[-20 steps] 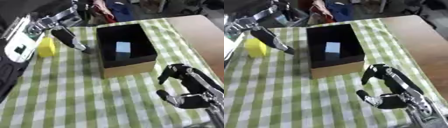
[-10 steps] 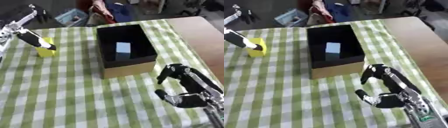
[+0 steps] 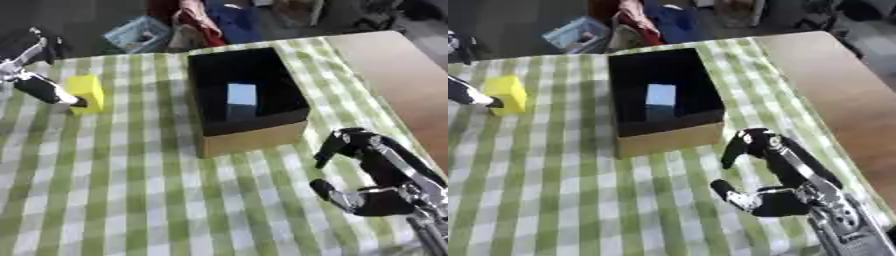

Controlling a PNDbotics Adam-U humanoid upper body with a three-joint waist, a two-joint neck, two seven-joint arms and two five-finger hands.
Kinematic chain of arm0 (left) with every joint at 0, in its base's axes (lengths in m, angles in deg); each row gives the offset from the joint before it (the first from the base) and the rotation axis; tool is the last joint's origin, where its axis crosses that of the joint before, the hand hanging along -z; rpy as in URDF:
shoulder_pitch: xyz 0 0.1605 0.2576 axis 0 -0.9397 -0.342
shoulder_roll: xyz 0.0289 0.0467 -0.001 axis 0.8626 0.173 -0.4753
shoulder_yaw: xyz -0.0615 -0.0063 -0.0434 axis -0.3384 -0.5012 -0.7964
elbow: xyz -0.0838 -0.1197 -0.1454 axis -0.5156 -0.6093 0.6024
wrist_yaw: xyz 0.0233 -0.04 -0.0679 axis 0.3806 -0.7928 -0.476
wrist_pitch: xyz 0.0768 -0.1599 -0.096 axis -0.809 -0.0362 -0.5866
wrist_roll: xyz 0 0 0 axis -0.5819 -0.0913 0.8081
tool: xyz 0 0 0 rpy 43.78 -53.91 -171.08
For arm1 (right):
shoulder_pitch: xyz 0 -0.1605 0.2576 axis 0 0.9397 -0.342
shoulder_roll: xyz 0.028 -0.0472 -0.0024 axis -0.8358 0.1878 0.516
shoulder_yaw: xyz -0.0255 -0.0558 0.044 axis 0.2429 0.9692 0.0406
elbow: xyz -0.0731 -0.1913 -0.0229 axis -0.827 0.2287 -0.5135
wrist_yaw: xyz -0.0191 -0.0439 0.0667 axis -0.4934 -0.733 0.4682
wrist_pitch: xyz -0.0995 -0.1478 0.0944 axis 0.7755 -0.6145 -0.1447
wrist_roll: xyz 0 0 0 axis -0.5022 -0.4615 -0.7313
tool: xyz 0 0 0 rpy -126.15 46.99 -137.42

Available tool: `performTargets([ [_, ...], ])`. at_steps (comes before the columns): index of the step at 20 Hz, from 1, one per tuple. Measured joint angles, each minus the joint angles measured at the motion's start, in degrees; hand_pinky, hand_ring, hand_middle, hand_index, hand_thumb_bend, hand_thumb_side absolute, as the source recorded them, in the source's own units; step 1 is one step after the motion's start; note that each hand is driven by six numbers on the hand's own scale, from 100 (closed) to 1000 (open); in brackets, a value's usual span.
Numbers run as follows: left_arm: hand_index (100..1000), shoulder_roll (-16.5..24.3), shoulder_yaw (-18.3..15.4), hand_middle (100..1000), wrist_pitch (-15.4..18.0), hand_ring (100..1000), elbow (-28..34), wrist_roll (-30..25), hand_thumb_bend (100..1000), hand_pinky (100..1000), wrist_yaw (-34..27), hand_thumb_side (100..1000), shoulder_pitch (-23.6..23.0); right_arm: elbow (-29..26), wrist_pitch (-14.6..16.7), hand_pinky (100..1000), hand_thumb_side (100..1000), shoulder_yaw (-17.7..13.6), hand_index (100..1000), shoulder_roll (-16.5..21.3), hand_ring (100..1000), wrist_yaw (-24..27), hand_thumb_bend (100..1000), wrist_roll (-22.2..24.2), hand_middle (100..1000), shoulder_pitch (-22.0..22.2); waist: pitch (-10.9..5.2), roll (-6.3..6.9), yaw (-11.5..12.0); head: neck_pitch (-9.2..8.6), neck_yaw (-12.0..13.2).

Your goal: Pick up objects on the table and place them in the box.

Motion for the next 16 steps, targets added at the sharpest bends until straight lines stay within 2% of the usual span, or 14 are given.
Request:
performTargets([
  [10, 755, -0.2, -1.2, 556, -0.7, 550, -3.6, 3.1, 806, 654, 2.3, 235, 0.3, 0.0, 0.1, 670, 100, 0.0, 569, 0.0, 538, 0.0, 376, 0.2, 510, -0.5, 1.41, 0.16, -1.1, -0.5, 0.7],
  [16, 721, -0.8, -1.6, 521, -1.3, 529, -4.9, 4.5, 741, 642, 2.9, 175, 0.3, 0.0, 0.1, 670, 100, 0.0, 569, 0.0, 538, 0.0, 378, 0.2, 509, -0.5, 2.25, 0.17, -1.6, -0.97, 3.6],
])
